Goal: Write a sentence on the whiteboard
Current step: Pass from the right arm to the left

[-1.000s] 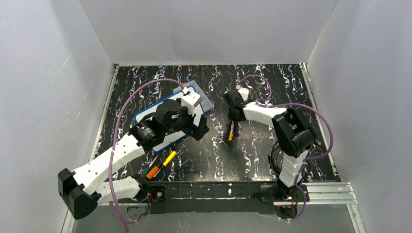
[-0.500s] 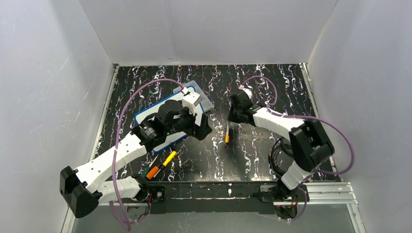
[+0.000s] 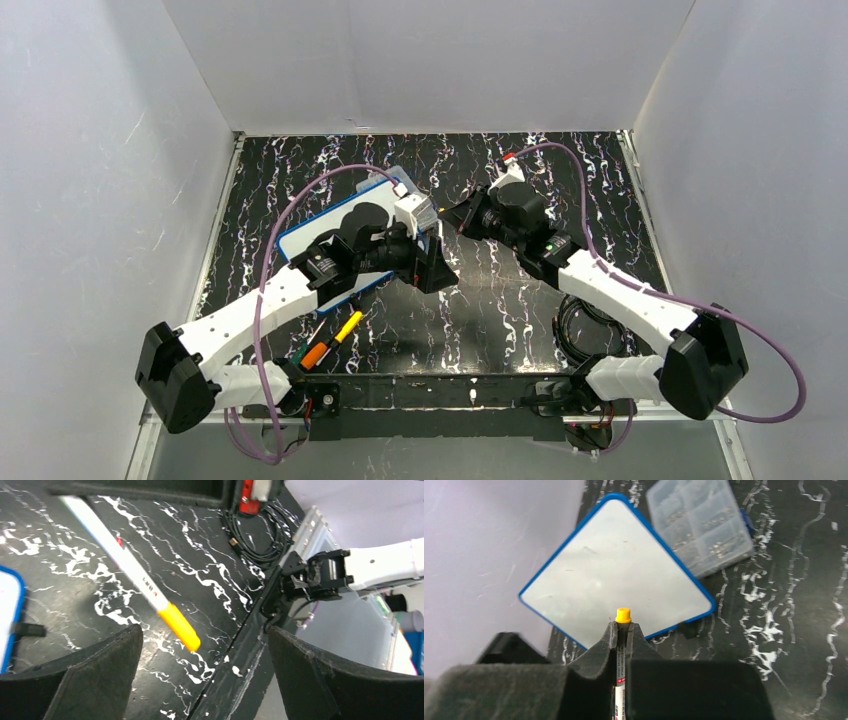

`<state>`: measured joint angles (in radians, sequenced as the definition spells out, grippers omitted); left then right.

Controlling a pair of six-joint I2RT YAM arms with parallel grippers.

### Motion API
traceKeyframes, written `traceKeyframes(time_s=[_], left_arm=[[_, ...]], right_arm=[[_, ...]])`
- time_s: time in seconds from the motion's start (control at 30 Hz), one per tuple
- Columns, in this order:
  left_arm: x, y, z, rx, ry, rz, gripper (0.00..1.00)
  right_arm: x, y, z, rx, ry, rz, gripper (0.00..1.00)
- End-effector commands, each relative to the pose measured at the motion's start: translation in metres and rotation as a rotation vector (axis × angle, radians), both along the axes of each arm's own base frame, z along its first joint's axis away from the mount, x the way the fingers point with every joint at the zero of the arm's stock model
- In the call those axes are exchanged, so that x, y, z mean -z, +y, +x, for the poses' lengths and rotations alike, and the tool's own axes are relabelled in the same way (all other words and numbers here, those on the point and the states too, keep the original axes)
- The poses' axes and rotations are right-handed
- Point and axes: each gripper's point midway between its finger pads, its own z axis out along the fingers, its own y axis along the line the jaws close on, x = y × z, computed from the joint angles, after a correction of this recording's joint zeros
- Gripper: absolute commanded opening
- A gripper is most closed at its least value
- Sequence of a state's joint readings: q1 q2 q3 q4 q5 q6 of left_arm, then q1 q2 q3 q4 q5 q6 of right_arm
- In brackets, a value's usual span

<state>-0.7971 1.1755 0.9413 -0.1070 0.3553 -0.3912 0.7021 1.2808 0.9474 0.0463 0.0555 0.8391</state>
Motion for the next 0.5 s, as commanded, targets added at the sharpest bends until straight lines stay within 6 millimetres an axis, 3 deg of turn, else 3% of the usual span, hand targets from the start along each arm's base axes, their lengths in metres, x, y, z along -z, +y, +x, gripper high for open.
traceKeyframes(time_s=[0.0, 0.1, 0.23, 0.33, 0.37, 0.47], left_arm=[[-0.008, -0.016, -0.016, 0.094, 0.066, -0.080, 0.88], [-0.005, -0.015, -0.014, 0.082, 0.072, -0.067, 0.60], [-0.001, -0.013, -0.011, 0.055, 0.081, -0.054, 0.34], [0.003, -0.011, -0.009, 0.034, 0.091, -0.037, 0.06], [0.003, -0.010, -0.009, 0.031, 0.089, -0.032, 0.01], [0.003, -0.006, -0.008, 0.026, 0.060, -0.014, 0.00]], right_arm=[[-0.043, 0.010, -0.010, -0.015, -0.101, 0.118, 0.01], [-0.052, 0.010, -0.014, -0.015, -0.121, 0.132, 0.01], [-0.057, 0.010, -0.018, -0.016, -0.134, 0.141, 0.01], [-0.059, 0.008, -0.018, -0.008, -0.139, 0.141, 0.01], [-0.058, 0.006, -0.018, -0.001, -0.139, 0.140, 0.01], [-0.058, 0.000, -0.018, 0.022, -0.145, 0.125, 0.01]])
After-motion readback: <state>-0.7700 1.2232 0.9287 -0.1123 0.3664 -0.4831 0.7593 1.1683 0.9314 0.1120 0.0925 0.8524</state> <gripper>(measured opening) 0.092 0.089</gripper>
